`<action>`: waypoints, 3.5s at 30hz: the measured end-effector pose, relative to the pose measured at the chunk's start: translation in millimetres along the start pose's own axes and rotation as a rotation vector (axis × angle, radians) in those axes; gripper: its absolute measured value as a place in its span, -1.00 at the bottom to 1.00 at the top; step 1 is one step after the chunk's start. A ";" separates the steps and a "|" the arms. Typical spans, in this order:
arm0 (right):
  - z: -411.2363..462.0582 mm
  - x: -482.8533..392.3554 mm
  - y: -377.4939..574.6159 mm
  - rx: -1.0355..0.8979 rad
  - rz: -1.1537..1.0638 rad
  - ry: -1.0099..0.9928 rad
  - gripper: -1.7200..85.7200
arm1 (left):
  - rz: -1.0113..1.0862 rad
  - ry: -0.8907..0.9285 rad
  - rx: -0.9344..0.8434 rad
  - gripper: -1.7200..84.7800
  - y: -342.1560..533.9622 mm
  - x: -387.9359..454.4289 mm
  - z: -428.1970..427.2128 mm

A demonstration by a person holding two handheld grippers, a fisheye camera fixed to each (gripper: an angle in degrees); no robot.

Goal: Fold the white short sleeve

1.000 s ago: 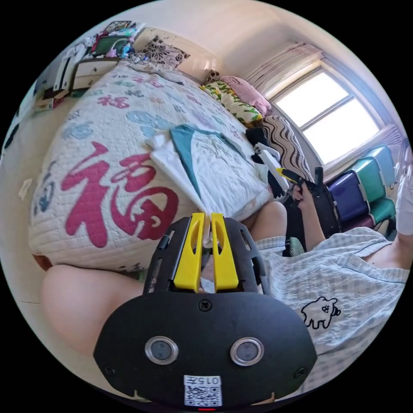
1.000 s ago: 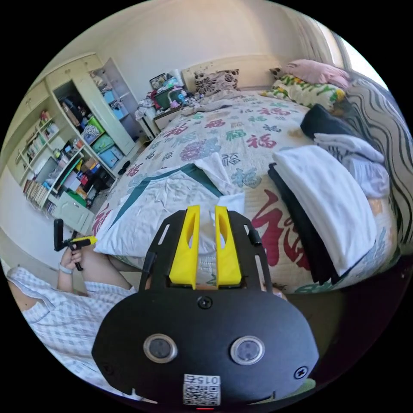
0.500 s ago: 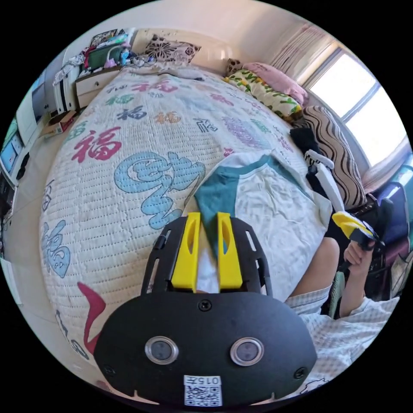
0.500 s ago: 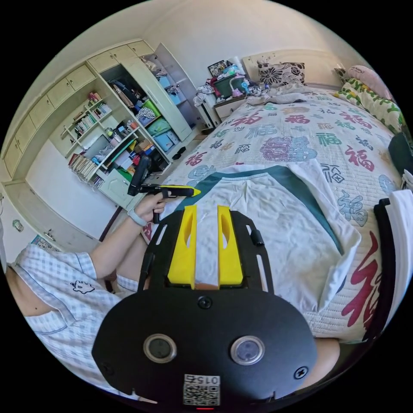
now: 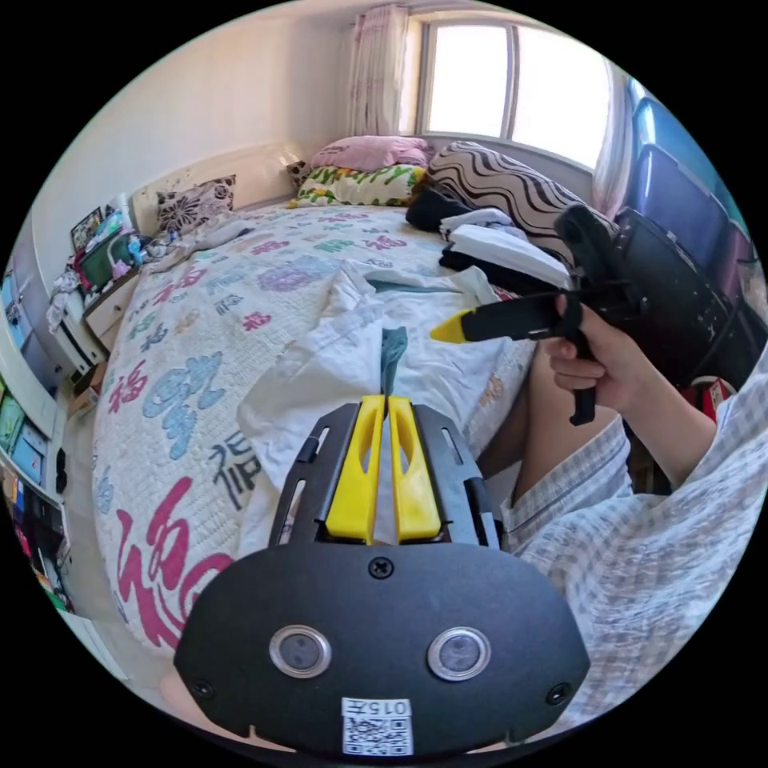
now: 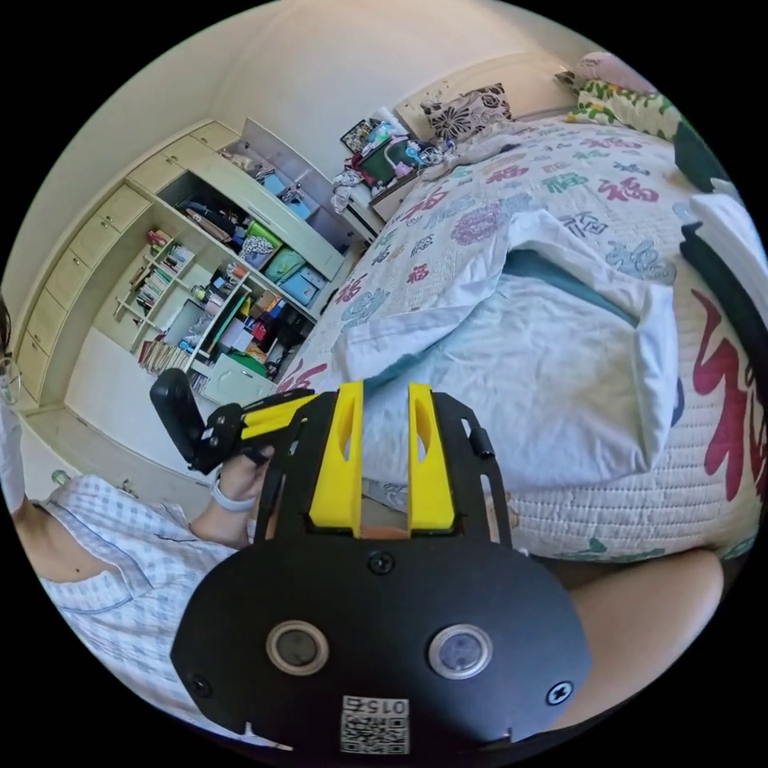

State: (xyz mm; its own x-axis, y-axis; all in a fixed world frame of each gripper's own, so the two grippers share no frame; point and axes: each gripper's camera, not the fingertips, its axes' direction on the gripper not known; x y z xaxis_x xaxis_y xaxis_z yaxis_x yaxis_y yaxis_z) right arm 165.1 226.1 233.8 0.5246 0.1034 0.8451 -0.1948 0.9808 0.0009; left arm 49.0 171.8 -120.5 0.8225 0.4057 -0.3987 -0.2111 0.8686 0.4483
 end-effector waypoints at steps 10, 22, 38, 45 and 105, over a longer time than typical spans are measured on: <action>18.1 36.1 12.2 0.015 0.164 -0.089 -0.82 | 0.015 0.120 -0.026 -0.94 -10.3 43.5 39.8; 7.3 47.9 36.0 0.050 0.173 -0.066 -0.97 | 0.068 -0.054 -0.100 -0.90 -78.8 0.5 98.2; -58.9 61.5 135.7 0.114 0.255 0.042 -0.97 | -0.056 -0.221 0.098 -0.82 -157.9 -6.5 74.8; -67.0 55.9 153.9 0.120 0.229 0.036 -0.97 | 0.482 0.144 0.033 -0.69 -280.2 99.4 174.2; -257.8 -290.5 114.2 1.321 -0.567 0.380 -0.98 | 0.079 -0.662 1.367 -0.98 -96.9 108.4 -383.3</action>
State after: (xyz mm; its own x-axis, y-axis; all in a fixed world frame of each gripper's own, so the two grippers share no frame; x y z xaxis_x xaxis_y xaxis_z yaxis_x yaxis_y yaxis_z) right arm 204.2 350.6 -149.5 0.9251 0.0080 0.3797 -0.3793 0.0703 0.9226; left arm -43.8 240.7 -513.8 0.9928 -0.0826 -0.0862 0.0661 -0.2211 0.9730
